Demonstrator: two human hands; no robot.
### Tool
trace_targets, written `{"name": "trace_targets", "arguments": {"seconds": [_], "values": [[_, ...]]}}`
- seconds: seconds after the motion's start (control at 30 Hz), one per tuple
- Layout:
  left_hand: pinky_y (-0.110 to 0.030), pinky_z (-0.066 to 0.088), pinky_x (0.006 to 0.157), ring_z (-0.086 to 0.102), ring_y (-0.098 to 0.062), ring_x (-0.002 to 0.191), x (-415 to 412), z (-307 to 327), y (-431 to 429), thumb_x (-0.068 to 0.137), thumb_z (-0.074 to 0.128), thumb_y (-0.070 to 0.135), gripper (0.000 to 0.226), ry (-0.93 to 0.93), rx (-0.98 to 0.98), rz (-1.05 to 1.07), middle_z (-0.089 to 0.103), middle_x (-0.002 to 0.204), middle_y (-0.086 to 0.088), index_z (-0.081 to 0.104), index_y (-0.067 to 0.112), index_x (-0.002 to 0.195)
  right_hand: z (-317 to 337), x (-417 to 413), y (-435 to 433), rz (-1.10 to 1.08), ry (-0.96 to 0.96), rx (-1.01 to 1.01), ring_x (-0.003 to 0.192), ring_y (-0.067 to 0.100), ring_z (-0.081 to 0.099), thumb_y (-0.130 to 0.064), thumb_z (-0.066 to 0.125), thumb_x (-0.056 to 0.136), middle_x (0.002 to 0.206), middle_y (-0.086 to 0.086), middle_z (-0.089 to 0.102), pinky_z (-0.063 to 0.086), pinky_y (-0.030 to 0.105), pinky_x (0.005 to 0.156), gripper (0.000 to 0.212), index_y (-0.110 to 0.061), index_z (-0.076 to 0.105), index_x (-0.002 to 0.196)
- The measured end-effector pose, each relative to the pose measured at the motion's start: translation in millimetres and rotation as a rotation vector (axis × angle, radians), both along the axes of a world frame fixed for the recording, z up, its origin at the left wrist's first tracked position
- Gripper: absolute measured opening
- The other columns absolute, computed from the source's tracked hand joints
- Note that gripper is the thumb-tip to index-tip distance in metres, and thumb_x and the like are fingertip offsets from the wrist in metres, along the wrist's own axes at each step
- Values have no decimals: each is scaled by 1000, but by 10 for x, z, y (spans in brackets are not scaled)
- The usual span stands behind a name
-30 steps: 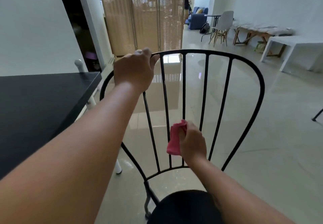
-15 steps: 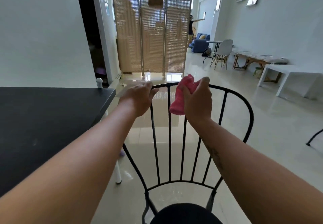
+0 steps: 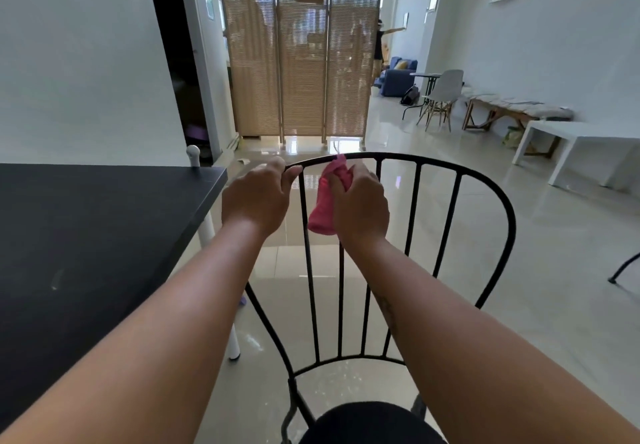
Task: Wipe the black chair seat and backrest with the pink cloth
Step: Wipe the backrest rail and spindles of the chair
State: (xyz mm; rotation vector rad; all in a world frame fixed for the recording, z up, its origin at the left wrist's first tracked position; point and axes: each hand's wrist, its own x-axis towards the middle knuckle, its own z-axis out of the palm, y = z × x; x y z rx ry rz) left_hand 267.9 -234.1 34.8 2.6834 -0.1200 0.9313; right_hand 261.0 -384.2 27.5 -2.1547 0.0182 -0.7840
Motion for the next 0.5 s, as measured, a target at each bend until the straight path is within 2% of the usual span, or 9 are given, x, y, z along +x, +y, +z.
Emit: {"name": "trace_targets", "arguments": {"seconds": [0.13,0.23,0.4,0.5], "values": [[-35,43,64,58,-27,73,180,-5,-3,100,23,57,43,25,-3,-15,52,76,1,45,22,90,-357,20,-22,0,72,-35,73,16,50,-38,49,97,90,-4,51,36,27,64,29,-11,52,107],[-36,41,65,56,-29,73,349,-16,12,100,23,57,48,14,24,-8,53,77,-2,50,17,95,-686,57,-40,-6,101,-53,70,15,50,-40,49,97,90,-4,52,35,26,61,30,-11,52,106],[-41,46,72,59,-32,79,701,-44,31,100,23,59,55,37,42,26,58,83,-8,54,14,106,-1304,92,-58,-22,192,-84,69,15,49,-42,49,97,91,-4,52,35,27,61,33,-10,52,105],[-43,49,75,59,-33,81,889,-60,39,99,23,60,56,39,57,35,60,87,-11,54,14,107,-1668,120,-61,-24,263,-52,70,18,54,-42,49,97,92,-1,57,45,33,62,31,-12,52,101]]}}
